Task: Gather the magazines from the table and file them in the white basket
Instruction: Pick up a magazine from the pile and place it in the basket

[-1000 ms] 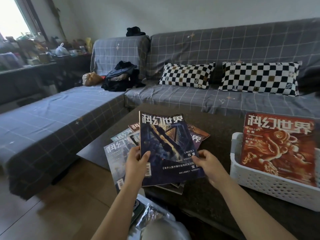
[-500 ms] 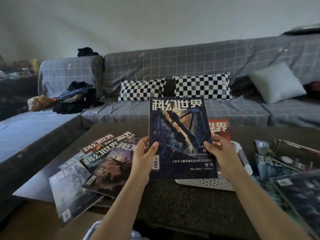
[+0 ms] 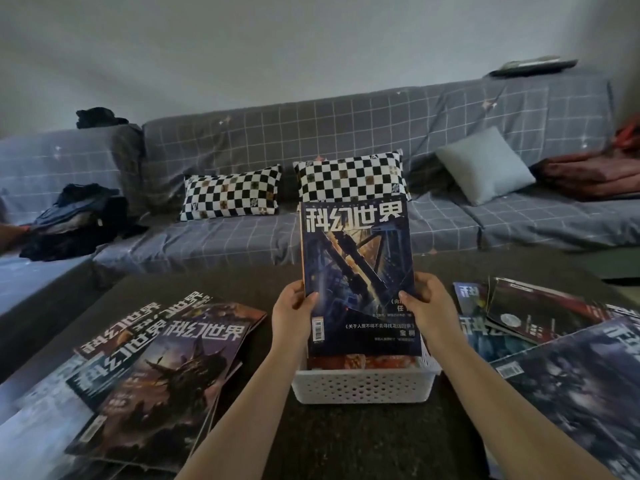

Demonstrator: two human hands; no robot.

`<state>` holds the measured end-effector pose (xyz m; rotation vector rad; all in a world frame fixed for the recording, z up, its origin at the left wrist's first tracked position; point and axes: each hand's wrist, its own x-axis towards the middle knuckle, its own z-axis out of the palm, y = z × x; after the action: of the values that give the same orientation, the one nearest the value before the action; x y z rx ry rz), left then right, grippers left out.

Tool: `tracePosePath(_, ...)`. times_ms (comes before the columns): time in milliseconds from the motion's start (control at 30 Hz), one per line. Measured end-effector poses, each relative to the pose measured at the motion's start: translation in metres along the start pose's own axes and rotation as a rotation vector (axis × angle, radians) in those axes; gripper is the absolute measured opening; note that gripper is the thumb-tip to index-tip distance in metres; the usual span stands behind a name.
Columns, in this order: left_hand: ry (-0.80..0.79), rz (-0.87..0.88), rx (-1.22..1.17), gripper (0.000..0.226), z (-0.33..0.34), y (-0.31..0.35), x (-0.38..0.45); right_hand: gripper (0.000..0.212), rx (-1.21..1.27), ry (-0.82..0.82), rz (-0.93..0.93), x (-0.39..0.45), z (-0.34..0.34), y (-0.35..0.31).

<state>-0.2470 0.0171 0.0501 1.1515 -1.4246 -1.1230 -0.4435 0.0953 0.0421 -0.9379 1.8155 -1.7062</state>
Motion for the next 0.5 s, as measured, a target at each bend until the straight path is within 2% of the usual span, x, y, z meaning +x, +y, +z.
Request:
tracePosePath(200,0.026,0.05,0.3,0.019,0.002,-0.016,0.003,0.023,-0.303,-0.026,-0.03,0.005,-0.002,0.014)
tracePosePath(333,-0.043,0.088,0.521,0.043,0.005,-0.023,0.003,0.032,-0.435,-0.098,-0.082,0.001,0.003,0.018)
tracePosePath(500,-0.064,0.063,0.63,0.027,0.007,-0.029,0.005,0.035,-0.566,-0.079,-0.106,0.0,0.006,0.018)
